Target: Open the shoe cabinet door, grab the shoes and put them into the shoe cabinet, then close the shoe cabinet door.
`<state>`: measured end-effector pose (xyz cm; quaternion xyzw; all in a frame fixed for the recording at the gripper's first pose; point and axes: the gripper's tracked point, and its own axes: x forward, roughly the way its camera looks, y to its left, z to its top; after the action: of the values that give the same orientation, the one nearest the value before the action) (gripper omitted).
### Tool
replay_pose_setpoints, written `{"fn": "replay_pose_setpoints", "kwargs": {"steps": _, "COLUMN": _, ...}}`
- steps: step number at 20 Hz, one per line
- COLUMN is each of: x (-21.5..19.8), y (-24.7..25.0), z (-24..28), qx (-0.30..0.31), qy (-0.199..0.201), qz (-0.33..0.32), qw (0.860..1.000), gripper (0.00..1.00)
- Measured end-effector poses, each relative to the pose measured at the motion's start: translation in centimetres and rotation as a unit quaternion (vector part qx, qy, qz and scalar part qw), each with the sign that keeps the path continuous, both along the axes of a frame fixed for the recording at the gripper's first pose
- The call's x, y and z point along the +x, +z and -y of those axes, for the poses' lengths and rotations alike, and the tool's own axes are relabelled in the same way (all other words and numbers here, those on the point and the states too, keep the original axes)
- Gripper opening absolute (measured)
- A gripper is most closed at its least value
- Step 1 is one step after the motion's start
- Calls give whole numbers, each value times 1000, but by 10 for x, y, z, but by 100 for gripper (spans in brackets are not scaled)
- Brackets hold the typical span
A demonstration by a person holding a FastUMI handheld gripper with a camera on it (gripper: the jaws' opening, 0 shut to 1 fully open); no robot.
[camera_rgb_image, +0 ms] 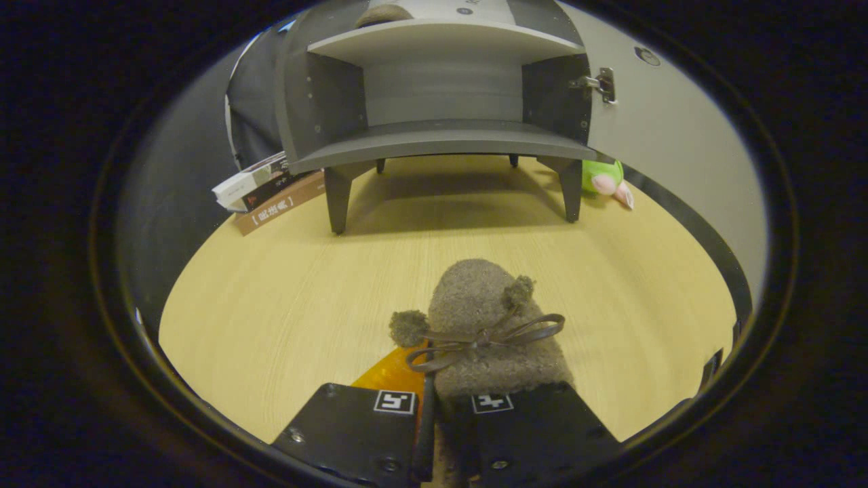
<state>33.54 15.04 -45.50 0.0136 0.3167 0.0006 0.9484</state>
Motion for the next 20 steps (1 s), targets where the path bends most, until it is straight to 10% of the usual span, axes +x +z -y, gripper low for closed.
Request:
{"fn": "replay_pose_setpoints", "kwargs": {"steps": 3, "x": -6, "y": 2, "z": -6, "qx": 17, "qy": 19, "qz": -25, "qw": 999, "gripper": 8}}
{"fn": "replay_pose_setpoints", "kwargs": {"steps": 20, "x": -68, "y": 261, "z": 10, "qx": 30, "qy": 15, "qz": 127, "qw": 991, "gripper": 6}}
